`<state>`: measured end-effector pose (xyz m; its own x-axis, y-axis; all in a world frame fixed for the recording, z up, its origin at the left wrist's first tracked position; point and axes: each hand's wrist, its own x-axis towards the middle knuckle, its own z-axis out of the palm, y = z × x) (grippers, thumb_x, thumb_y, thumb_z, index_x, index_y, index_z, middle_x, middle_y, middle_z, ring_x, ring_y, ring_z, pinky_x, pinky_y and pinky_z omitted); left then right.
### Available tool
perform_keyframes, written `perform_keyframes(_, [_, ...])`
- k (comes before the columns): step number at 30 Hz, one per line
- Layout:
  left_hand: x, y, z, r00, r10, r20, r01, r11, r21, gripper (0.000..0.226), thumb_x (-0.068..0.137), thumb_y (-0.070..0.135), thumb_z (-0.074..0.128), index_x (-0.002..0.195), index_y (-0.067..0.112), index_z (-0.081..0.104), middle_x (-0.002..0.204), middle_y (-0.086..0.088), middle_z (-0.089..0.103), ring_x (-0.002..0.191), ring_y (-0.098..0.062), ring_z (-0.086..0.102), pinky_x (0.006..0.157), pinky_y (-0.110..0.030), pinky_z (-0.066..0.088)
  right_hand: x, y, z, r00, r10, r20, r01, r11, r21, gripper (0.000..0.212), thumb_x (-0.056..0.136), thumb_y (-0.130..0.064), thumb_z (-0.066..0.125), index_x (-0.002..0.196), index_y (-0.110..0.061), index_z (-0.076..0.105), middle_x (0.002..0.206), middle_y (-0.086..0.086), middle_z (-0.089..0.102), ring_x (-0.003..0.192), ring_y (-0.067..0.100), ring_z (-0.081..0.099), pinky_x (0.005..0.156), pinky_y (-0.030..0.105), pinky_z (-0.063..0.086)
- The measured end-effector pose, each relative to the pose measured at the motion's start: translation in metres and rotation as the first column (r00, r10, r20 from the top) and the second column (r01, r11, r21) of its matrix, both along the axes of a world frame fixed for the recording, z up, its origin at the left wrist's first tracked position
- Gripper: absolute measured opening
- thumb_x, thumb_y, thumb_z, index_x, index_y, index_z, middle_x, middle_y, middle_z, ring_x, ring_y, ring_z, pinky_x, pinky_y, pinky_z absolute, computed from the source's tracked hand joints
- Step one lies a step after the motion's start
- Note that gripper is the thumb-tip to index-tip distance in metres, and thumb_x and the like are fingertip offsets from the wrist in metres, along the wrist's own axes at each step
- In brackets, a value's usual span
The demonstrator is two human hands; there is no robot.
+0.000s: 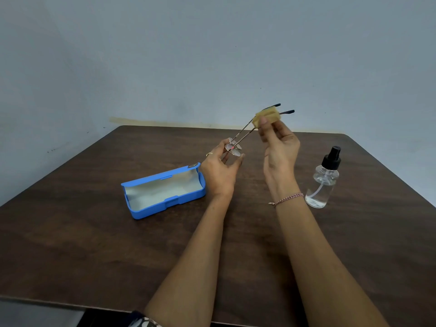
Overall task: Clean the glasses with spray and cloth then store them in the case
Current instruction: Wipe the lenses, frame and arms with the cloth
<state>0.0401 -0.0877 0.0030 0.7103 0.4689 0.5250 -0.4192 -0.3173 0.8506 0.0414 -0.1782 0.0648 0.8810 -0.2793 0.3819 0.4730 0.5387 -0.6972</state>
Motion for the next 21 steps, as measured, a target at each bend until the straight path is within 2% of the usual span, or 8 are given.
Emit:
perform_keyframes(6, [0.003,0.001,-0.004,1.000,-0.022,0.013,0.022,1.000,0.004,0.049,0.067,0.005,0.081,0.113,0.015,0.067,0.101,0.014,0.063,0.083,0.015,0.058,0.079,-0.004,0.047,-0.001,-0.007,0.010,0.999,0.051,0.008,-0.051,0.958,0.282,0.010,0.087,0.003,0.059,0.084,-0.004,0.065,0.070,-0.003,0.070,0.067,0.006,0.062,0.064,0.015,0.049])
perform_keyframes(11, [0.006,0.002,-0.007,0.999,-0.047,0.016,0.047,0.999,-0.021,0.051,0.067,0.005,0.082,0.112,0.020,0.066,0.104,0.009,0.067,0.090,0.003,0.064,0.083,-0.020,0.054,0.000,-0.009,0.009,0.998,0.065,0.002,-0.061,0.924,0.377,0.008,0.088,0.000,0.059,0.086,-0.004,0.065,0.082,0.003,0.067,0.075,0.010,0.060,0.068,0.015,0.050])
perform_keyframes(14, [0.005,0.002,-0.006,0.998,-0.062,0.027,0.063,0.997,-0.053,0.049,0.068,0.002,0.080,0.112,0.019,0.066,0.100,0.011,0.066,0.087,0.008,0.064,0.082,-0.018,0.053,-0.001,-0.006,0.007,0.997,0.078,-0.009,-0.069,0.925,0.373,0.010,0.088,0.001,0.058,0.085,-0.005,0.065,0.074,-0.002,0.069,0.072,0.007,0.061,0.068,0.015,0.050])
perform_keyframes(16, [0.005,0.003,-0.005,0.998,-0.060,0.026,0.061,0.996,-0.060,0.050,0.068,0.001,0.080,0.113,0.019,0.066,0.100,0.013,0.064,0.083,0.014,0.061,0.081,-0.012,0.051,-0.002,-0.001,0.003,0.995,0.096,-0.030,-0.082,0.949,0.306,0.012,0.088,0.002,0.057,0.085,-0.005,0.065,0.071,-0.004,0.071,0.070,0.004,0.063,0.067,0.014,0.050])
perform_keyframes(19, [0.004,0.003,-0.003,0.999,-0.040,0.007,0.040,0.999,-0.023,0.052,0.069,0.006,0.081,0.117,0.018,0.065,0.103,0.014,0.063,0.086,0.012,0.059,0.081,-0.006,0.047,-0.006,0.008,-0.004,0.991,0.130,-0.041,-0.122,0.980,0.158,0.012,0.087,0.003,0.058,0.084,-0.006,0.065,0.071,-0.004,0.072,0.070,0.003,0.065,0.068,0.015,0.050])
perform_keyframes(21, [0.004,0.002,-0.003,0.999,-0.041,0.012,0.041,0.999,-0.011,0.053,0.069,0.007,0.081,0.117,0.016,0.065,0.105,0.011,0.064,0.086,0.013,0.058,0.081,-0.004,0.045,-0.006,0.008,-0.004,0.992,0.123,-0.033,-0.117,0.983,0.142,0.012,0.087,0.002,0.059,0.084,-0.006,0.066,0.072,-0.004,0.072,0.071,0.004,0.066,0.068,0.015,0.050])
